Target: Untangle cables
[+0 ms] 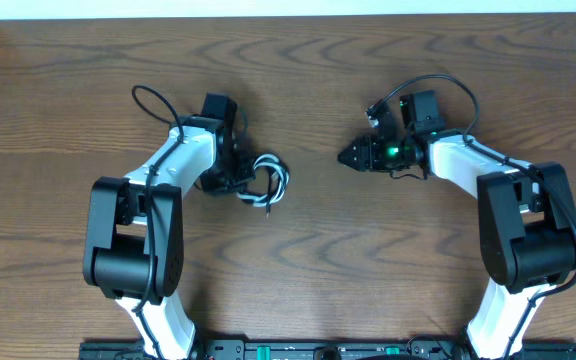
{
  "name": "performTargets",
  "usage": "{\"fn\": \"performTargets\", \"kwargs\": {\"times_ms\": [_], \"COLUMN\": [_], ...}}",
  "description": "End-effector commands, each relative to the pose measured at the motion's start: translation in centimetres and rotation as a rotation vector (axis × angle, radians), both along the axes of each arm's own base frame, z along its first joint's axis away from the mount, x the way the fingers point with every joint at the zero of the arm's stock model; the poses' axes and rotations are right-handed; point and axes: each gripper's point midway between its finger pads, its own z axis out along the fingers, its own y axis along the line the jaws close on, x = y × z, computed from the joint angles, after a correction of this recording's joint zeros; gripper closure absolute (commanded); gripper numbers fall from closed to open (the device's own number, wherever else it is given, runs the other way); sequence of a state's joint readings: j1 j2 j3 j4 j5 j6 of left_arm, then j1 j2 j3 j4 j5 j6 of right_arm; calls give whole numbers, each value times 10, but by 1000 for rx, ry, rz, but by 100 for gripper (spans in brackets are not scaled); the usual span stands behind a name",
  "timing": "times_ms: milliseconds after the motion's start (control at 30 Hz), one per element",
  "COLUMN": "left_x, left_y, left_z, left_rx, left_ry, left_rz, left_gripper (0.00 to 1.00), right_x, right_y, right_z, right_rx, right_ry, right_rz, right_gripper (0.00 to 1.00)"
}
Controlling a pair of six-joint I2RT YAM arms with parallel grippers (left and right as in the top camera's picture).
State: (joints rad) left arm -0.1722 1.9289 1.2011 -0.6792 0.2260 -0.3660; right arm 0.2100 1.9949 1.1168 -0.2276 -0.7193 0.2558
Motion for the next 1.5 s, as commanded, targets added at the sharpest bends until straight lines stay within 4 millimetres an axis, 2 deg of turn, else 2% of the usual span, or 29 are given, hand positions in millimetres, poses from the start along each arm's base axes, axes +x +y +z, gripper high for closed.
{"fn": "performTargets", "kwargs": {"times_ms": [0, 67, 200, 300, 400, 433, 500, 533, 567, 600, 800, 967, 1033, 1200, 1267, 1467], "left_x": [15, 24, 27, 28, 28, 27, 26, 26, 24, 23, 22, 22, 22, 22, 22, 22], "left_y": [-34, -45, -46, -46, -46, -46, -46, -46, -46, -45, -45, -45, -45, -45, -45, -45], "left_z": [12, 19, 19, 20, 20, 20, 19, 19, 19, 19, 18, 18, 18, 18, 18, 18], "left_rx": [-176, -234, -227, -228, -231, -232, -233, -233, -233, -233, -232, -232, -233, -233, -233, -233], "left_ry": [-118, -181, -221, -226, -215, -210, -203, -199, -192, -187, -181, -181, -181, -181, -181, -181], "left_rz": [-237, -310, -383, -383, -358, -348, -339, -338, -338, -337, -337, -337, -337, -337, -336, -337], "left_gripper": [92, 92, 92, 92, 89, 78, 75, 75, 88, 92, 91, 90, 86, 87, 86, 86], "right_x": [-8, -8, -19, -31, -30, -28, -24, -22, -20, -17, -11, -12, -14, -17, -20, -26], "right_y": [10, 14, 36, 58, 68, 69, 76, 79, 82, 84, 92, 91, 90, 89, 92, 92], "right_z": [28, 45, 75, 81, 68, 64, 59, 57, 56, 55, 50, 47, 45, 36, 30, -14], "right_rx": [118, 141, 154, 136, 17, -26, -100, -130, -167, -202, -382, -418, -421, -430, -431, -465], "right_ry": [-55, -96, -213, -302, -354, -368, -411, -433, -459, -482, -575, -582, -575, -556, -545, -476], "right_rz": [98, 119, 221, 324, 337, 330, 321, 317, 309, 300, 252, 245, 247, 255, 269, 304], "right_gripper": [49, 50, 49, 46, 44, 43, 43, 43, 43, 44, 50, 57, 57, 54, 54, 57]}}
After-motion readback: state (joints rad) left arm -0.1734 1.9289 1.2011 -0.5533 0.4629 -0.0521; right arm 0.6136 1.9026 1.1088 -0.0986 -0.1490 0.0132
